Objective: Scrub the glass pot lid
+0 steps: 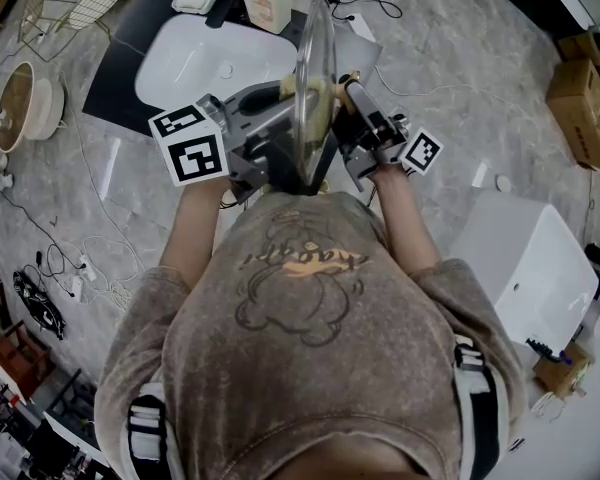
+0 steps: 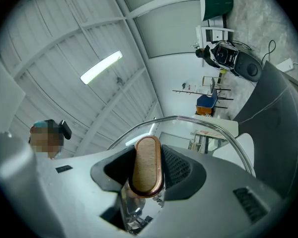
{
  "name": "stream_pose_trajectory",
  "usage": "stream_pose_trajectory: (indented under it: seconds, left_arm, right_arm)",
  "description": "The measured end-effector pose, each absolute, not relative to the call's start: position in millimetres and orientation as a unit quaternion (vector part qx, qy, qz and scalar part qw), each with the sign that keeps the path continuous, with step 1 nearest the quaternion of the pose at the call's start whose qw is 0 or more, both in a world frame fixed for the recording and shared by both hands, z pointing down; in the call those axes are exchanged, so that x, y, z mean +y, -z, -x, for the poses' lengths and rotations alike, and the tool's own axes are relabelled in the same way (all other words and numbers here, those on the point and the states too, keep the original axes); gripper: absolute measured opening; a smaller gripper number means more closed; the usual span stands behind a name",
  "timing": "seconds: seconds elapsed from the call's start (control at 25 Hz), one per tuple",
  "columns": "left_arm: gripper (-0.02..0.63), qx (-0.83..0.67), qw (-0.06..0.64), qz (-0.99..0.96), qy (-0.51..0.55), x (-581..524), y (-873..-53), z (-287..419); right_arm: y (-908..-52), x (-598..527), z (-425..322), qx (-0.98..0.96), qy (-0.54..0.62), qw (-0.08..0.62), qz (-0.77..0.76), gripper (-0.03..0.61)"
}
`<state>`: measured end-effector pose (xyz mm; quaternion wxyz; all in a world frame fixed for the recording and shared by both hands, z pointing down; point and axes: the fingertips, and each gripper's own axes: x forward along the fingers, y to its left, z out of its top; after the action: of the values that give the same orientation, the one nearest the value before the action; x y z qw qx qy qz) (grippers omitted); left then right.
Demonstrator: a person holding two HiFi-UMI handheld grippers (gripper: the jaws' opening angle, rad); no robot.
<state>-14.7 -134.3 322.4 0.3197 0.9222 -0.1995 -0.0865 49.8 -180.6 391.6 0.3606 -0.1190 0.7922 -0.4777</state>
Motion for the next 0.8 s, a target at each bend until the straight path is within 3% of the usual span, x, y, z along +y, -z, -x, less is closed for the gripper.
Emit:
stream_pose_trajectory:
  seconds: [0.24, 0.8]
  left_arm:
    - [0.071, -0.222, 0.313, -0.918, 0.105, -153, -311, 21]
    - [0.071, -0.241, 0.304, -0.921, 0.039, -175, -366, 6]
  right_arm:
    - [-389, -172, -45, 0.790, 0.484, 0.360, 0.110, 0.175]
    - [-384, -166, -40, 0.790, 0.486, 0.362, 0.094, 0.175]
